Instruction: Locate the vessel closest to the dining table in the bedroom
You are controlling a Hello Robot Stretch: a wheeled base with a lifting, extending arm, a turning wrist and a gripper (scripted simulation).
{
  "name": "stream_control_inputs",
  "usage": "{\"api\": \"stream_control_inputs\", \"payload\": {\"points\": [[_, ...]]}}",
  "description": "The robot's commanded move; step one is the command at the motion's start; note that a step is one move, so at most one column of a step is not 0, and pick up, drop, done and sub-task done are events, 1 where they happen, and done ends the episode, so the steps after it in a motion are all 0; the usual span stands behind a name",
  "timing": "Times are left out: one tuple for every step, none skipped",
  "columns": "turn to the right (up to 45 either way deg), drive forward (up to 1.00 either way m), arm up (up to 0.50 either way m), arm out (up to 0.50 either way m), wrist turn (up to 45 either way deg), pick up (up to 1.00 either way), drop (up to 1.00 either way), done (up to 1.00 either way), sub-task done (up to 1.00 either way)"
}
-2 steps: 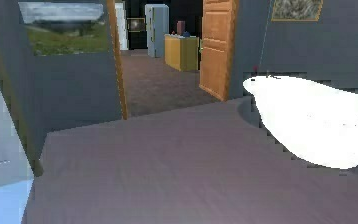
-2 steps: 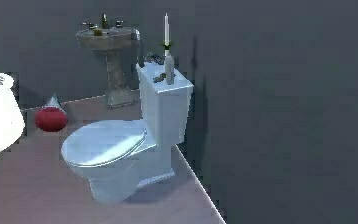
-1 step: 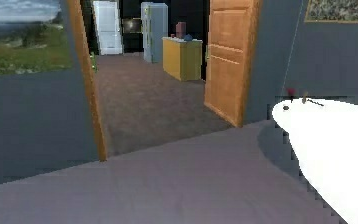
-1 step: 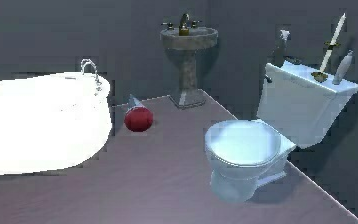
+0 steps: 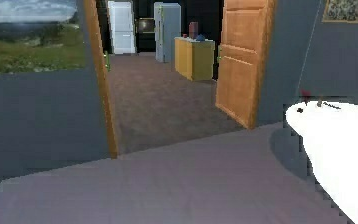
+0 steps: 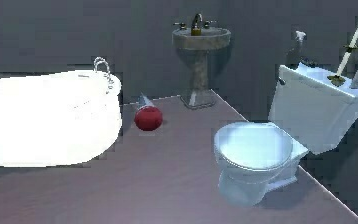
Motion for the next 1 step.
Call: {"api": "stream_control_inputs", "payload": {"points": [[0.0, 1.0, 0.0, 0.0, 0.0, 0.0, 0.0, 0.0, 0.0]]}}
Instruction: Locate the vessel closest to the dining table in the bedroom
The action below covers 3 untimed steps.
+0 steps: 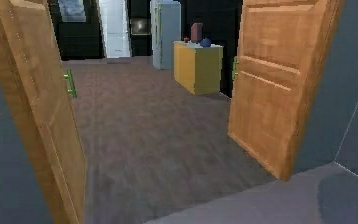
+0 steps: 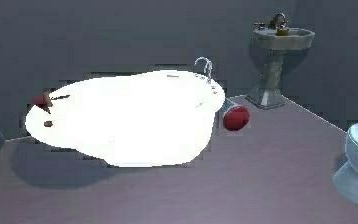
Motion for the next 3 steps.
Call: {"api": "stream_control_inputs", "payload": {"points": [[0.0, 0.8, 0.0, 0.0, 0.0, 0.0, 0.0, 0.0, 0.0], [-18.0, 0.0, 0.0, 0.0, 0.0, 0.0, 0.0, 0.0, 0.0], [0.0, 1.0, 0.0, 0.0, 0.0, 0.0, 0.0, 0.0, 0.0]]}}
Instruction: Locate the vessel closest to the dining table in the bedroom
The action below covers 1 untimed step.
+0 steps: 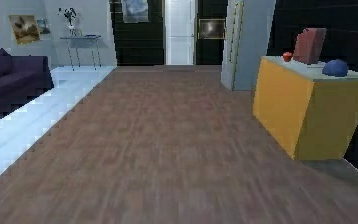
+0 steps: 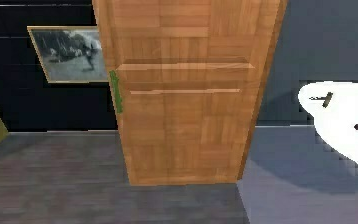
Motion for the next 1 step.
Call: {"api": "stream_control_inputs", "payload": {"points": [[-6.0, 0.0, 0.0, 0.0, 0.0, 0.0, 0.0, 0.0, 0.0]]}}
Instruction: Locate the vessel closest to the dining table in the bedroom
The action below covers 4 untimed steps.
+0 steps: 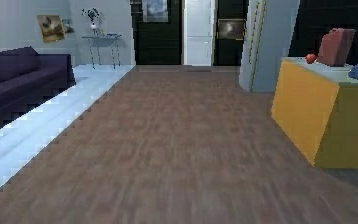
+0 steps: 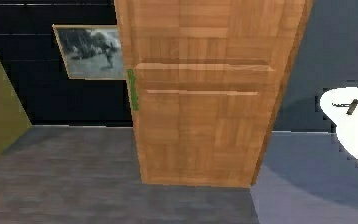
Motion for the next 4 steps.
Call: {"api": "stream_control_inputs", "payload": {"points": [[0.0, 0.5, 0.0, 0.0, 0.0, 0.0, 0.0, 0.0, 0.0], [-45.0, 0.0, 0.0, 0.0, 0.0, 0.0, 0.0, 0.0, 0.0], [-21.0, 0.0, 0.0, 0.0, 0.0, 0.0, 0.0, 0.0, 0.0], [0.0, 0.8, 0.0, 0.0, 0.0, 0.0, 0.0, 0.0, 0.0]]}}
